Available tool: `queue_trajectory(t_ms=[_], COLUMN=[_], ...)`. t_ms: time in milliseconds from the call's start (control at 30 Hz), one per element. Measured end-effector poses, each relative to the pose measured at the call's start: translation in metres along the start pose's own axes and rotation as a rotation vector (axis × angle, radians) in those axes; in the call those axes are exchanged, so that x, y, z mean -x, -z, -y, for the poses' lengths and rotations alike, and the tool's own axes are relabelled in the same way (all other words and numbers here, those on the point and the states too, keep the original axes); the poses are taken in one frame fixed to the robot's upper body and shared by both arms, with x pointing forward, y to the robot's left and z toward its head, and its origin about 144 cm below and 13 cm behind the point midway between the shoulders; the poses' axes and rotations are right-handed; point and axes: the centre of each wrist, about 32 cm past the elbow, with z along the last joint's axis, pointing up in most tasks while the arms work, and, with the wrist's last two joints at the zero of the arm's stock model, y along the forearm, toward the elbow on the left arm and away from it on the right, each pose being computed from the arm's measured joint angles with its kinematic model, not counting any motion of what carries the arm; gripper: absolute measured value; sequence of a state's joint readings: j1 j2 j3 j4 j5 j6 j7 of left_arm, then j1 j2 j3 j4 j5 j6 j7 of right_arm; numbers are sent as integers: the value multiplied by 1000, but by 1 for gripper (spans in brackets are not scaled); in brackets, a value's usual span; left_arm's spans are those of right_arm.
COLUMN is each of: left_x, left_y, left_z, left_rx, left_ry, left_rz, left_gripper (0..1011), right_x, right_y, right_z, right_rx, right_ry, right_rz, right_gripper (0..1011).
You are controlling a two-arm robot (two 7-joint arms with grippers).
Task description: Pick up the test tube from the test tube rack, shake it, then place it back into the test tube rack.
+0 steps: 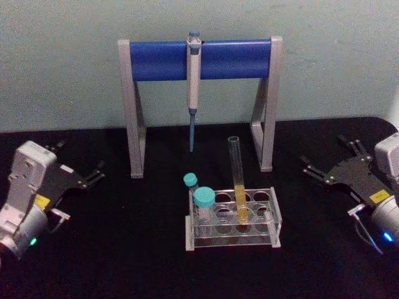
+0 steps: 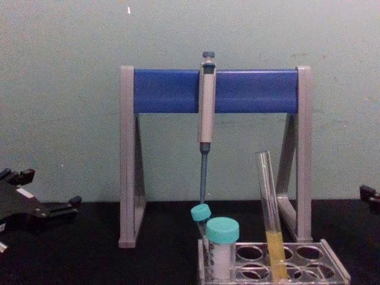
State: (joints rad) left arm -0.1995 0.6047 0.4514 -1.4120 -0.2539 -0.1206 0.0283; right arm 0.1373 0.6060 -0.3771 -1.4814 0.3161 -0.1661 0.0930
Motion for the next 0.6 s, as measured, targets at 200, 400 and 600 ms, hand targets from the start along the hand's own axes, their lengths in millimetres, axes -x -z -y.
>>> queue_trajectory(t_ms=[200,400,600], left_x=[0,0,0], left_y=[0,0,0], left_z=[0,0,0], left_rx=[0,0,0], left_ry=[0,0,0], left_rz=[0,0,0], left_gripper=[1001,1001,1001], right_x=[1,4,6], right_y=[-10,-18,-23], right_z=[1,-5,-13], right_rx=[-47,-77,-85], right_ry=[-82,-174,-263], right_rz=[-61,-110,-172], right_gripper=[1000,1000,1000])
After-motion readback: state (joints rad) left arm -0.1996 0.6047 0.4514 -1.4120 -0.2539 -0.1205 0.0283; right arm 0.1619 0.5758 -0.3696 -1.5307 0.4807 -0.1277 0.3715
